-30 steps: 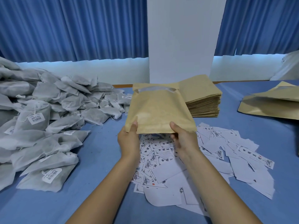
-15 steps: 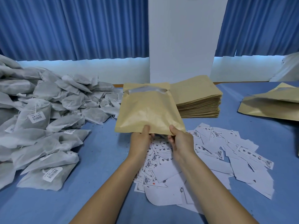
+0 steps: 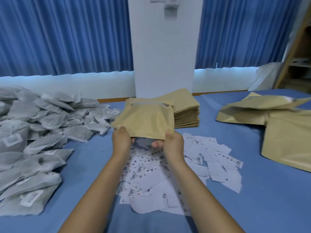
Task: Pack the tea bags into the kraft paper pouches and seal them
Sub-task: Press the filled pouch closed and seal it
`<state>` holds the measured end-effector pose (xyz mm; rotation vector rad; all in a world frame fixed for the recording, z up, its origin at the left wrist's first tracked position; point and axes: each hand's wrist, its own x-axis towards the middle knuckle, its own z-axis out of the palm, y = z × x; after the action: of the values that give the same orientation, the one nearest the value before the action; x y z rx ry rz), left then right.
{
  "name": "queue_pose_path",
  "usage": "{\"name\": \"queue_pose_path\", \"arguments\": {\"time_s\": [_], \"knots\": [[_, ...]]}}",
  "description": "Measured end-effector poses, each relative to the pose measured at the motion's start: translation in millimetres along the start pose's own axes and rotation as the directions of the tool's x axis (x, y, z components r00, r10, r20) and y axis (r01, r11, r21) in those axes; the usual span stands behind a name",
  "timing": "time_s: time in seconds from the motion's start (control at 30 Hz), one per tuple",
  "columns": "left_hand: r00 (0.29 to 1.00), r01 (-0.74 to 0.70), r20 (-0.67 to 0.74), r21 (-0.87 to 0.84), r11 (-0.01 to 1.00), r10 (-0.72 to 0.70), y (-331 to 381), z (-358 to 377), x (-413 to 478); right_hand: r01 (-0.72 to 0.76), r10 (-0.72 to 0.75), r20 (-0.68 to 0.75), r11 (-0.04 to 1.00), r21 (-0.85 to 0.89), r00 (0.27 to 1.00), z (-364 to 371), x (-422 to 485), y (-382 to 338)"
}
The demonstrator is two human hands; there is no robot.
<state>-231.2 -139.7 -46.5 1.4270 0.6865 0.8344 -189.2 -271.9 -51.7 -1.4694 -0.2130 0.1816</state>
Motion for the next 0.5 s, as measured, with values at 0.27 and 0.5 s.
{"name": "queue_pose_path", "arguments": {"time_s": [0.27,0.5], "knots": [[0.979,-0.054,0.191,-0.098,0.994,0.072,33,102,-59,0.295,-0.269,-0.368,0.955,0.014,0.89,-99,-15,-34],[0.879,0.197,0.472,-0.215,0.957,-0.075,32,217,-136,0.347,-0.237,-0.659,0.937,0.039,0.714,-219,-8,-49]]}}
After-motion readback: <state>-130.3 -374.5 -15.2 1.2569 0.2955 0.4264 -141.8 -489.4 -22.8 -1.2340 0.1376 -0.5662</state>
